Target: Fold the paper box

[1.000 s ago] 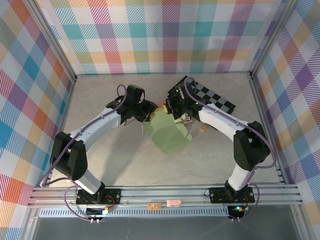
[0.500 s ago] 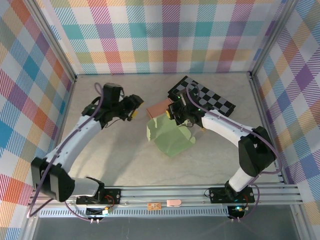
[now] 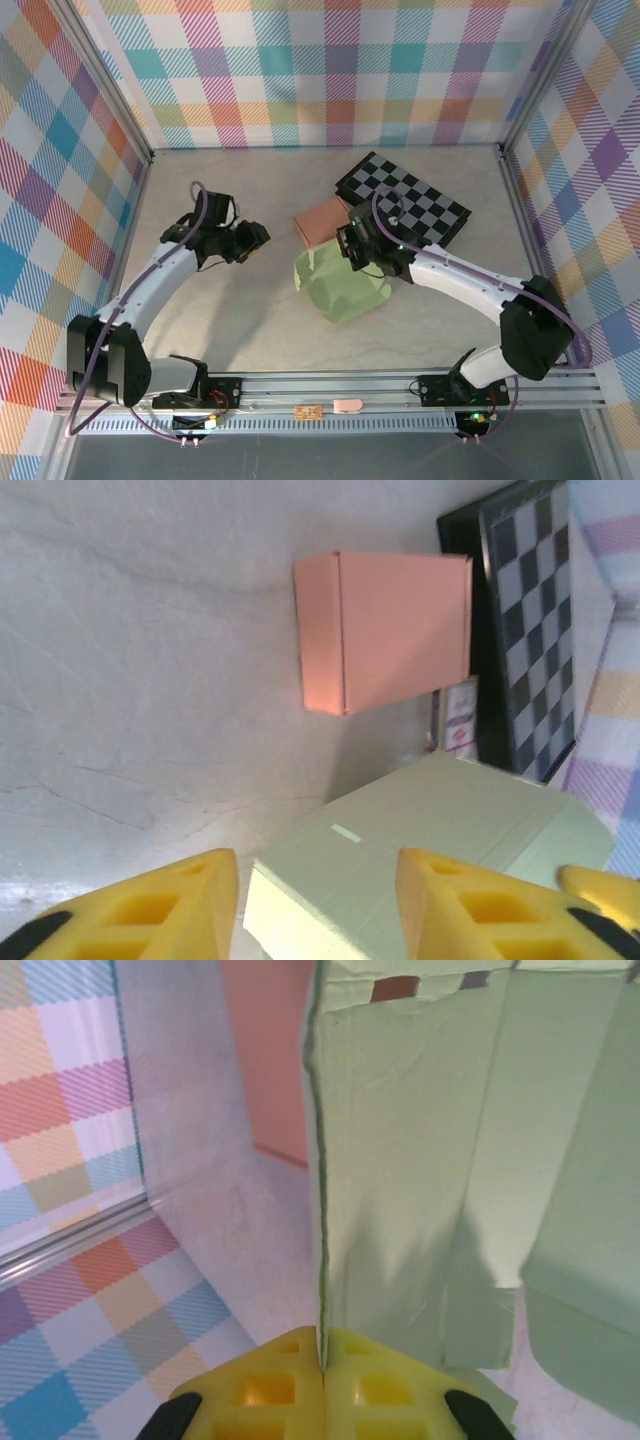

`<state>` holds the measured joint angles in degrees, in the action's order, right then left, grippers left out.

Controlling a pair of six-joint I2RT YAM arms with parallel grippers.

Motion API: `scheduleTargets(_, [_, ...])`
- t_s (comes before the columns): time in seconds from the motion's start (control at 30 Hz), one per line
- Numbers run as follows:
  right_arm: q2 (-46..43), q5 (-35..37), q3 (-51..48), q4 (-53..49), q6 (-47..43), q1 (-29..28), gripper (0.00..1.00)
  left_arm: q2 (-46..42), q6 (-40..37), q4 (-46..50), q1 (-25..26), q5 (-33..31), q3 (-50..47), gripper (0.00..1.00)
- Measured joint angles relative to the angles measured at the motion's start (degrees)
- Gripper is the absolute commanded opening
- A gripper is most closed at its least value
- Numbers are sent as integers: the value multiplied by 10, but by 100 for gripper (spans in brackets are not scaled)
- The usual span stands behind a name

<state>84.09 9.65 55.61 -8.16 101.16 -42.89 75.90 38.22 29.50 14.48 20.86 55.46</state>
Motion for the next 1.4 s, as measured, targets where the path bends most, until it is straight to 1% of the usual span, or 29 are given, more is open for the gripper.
scheduleTargets(0.1, [18,13,-35,52,-2,0,0,16,-32,-11,0,13,-29,30])
scheduleTargets(0.37, [51,12,-48,176,-16,0,0,17,-88,-66,0,56,-79,27])
scheduleTargets(0.53, [54,7,-50,202,-30,2,0,24,-124,-111,2,91,-113,27])
scheduleTargets(0.6, [54,3,-51,212,-38,3,0,35,-140,-134,7,98,-118,29])
scheduleTargets(0.73, [56,-17,-69,265,-59,10,0,54,-174,-174,28,99,-119,32])
scheduleTargets(0.9, [92,-52,-104,357,-83,22,0,70,-209,-204,52,86,-127,35])
scheduleTargets(1.13, [104,-80,-124,415,-102,26,0,42,-232,-237,54,59,-193,37])
scheduleTargets(1.4, [110,-91,-128,454,-104,26,0,32,-246,-277,82,56,-207,39])
